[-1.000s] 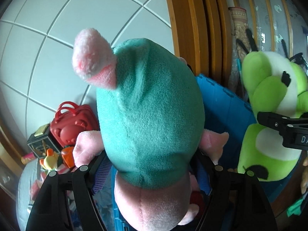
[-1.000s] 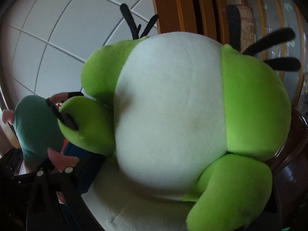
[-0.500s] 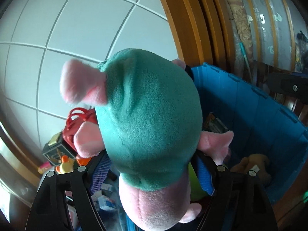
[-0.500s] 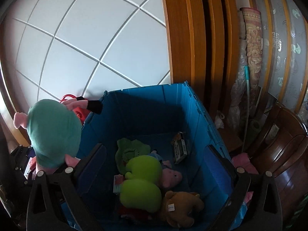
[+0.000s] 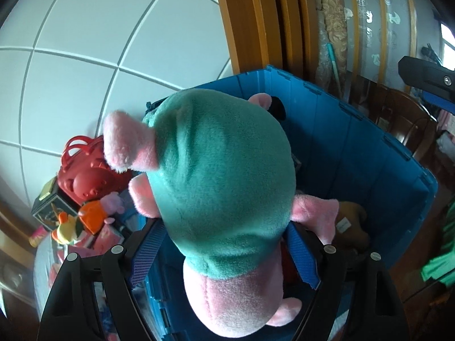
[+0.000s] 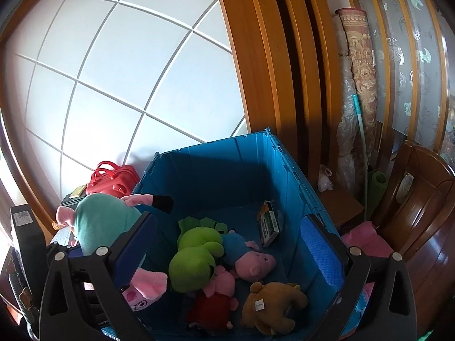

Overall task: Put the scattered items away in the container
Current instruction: 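Lower the pig and frog into the crate and open both tools, then withdraw both tools from the crate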

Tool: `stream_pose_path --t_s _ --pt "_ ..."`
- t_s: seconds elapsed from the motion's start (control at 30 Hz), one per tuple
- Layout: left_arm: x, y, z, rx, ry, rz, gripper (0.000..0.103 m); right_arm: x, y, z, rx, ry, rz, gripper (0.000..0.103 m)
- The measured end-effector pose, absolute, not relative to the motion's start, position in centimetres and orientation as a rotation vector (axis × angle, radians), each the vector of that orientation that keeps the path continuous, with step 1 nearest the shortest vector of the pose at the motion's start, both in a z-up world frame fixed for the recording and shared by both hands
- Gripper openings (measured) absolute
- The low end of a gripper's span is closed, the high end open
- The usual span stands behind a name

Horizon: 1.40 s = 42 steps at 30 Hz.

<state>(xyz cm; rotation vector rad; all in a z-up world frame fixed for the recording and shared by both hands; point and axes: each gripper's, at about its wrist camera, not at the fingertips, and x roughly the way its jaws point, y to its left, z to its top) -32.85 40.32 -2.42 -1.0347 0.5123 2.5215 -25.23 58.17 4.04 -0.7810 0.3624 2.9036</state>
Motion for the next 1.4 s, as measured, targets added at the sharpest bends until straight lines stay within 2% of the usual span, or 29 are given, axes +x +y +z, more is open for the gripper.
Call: stream_pose_path --t_s 0.1,0.2,0.27,0.33,0.63,1.0,1.4 --pt "-33.5 40.7 -1.9 -1.041 0.549 2.540 0.089 -25.2 59.1 4.1 -0.772 0.392 2.900 0.103" --pt "-33.2 40.3 -1.3 -1.044 0.509 2.531 0.089 -25.4 59.6 3.5 -0.782 0.415 2.905 0.103" --pt "-33.1 41.1 -0.5 -0.961 0.591 2.560 0.095 -25.3 59.3 3.4 -0.766 0.410 2.905 0.103" --pt "-34.3 42.1 -0.1 -0.993 0.703 2.608 0.097 -26.2 59.8 3.7 -0.770 0.423 2.900 0.103" --pt "-30.1 37.4 3.9 -0.733 0.393 2.758 0.097 -24.7 59.6 5.0 -0.657 0.416 2.937 0.103" --pt "-26.1 32.7 4.2 -0.610 0.307 2.868 0.097 -22.3 52.6 4.0 -0.546 0.244 3.033 0.103" --pt "-24.1 26.1 2.7 -0.617 0.190 2.964 0.097 -20.6 47.4 3.7 -0.477 0.132 3.120 0.103"
